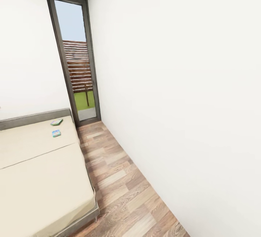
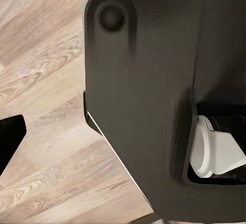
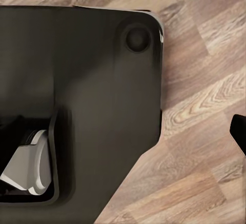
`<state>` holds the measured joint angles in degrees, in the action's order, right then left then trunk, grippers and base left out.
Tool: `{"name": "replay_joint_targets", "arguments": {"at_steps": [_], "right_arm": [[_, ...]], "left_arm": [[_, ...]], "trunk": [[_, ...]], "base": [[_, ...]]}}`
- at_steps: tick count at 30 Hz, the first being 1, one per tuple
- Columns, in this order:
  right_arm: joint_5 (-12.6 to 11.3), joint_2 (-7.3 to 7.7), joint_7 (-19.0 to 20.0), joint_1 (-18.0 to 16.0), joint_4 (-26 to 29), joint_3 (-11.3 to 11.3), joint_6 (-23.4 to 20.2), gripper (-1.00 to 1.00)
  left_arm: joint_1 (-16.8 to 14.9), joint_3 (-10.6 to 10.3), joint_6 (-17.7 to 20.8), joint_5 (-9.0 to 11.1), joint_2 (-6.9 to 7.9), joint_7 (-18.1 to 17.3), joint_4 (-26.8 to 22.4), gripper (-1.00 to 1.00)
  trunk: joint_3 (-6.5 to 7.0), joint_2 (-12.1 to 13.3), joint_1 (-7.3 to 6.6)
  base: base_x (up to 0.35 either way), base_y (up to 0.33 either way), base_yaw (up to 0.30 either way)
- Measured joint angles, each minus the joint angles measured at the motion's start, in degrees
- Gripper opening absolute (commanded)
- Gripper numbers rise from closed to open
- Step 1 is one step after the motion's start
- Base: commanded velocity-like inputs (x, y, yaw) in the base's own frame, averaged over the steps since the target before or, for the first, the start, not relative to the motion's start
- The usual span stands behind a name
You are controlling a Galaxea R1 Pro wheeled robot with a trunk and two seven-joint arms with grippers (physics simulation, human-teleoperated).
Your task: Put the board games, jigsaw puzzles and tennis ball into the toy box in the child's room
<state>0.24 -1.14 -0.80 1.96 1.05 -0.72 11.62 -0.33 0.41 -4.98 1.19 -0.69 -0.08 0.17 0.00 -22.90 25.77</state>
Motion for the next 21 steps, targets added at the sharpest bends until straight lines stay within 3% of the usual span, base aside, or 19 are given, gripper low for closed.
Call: {"name": "replay_joint_targets", "arguments": {"at_steps": [21], "right_arm": [[0.00,-0.09,0.00,0.00,-0.01,0.00,0.00,1.00]], "left_arm": [[0.00,0.00,0.00,0.00,0.00,0.00,0.00,1.00]], "trunk": [[0.00,0.00,0.00]], "base": [[0.000,0.000,0.244]]}}
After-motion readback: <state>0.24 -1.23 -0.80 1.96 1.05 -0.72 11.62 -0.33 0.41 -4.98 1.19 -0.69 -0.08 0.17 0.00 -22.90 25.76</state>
